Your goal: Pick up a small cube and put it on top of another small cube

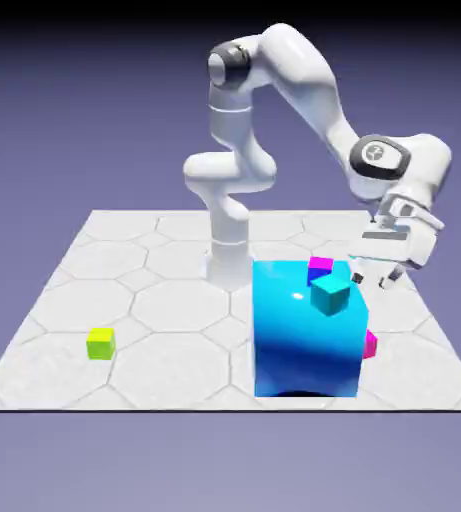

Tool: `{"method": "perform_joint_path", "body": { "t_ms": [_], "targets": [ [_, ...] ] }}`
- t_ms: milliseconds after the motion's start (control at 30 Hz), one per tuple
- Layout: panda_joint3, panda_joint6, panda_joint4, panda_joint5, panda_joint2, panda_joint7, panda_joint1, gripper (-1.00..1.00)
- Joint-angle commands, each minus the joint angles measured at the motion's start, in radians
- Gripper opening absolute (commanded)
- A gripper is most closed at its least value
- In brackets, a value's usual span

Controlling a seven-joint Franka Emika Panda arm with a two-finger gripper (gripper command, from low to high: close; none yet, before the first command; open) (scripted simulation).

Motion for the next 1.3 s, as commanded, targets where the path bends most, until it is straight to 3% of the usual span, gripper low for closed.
{"method": "perform_joint_path", "body": {
  "t_ms": [0,467,667,700,833,1267],
  "targets": [
    [0.022,-0.036,0.015,-0.021,0.036,0.006,0.005,0.00],
    [0.275,-0.443,0.035,-0.110,0.528,0.345,0.090,0.00],
    [0.196,-0.359,-0.033,-0.178,0.609,0.435,0.071,0.00],
    [0.195,-0.359,-0.033,-0.178,0.609,0.435,0.071,-1.00],
    [0.286,-0.415,-0.003,-0.077,0.551,0.370,0.068,-1.00],
    [-0.045,-0.515,0.364,0.296,0.219,-0.124,0.134,-1.00]
  ]
}}
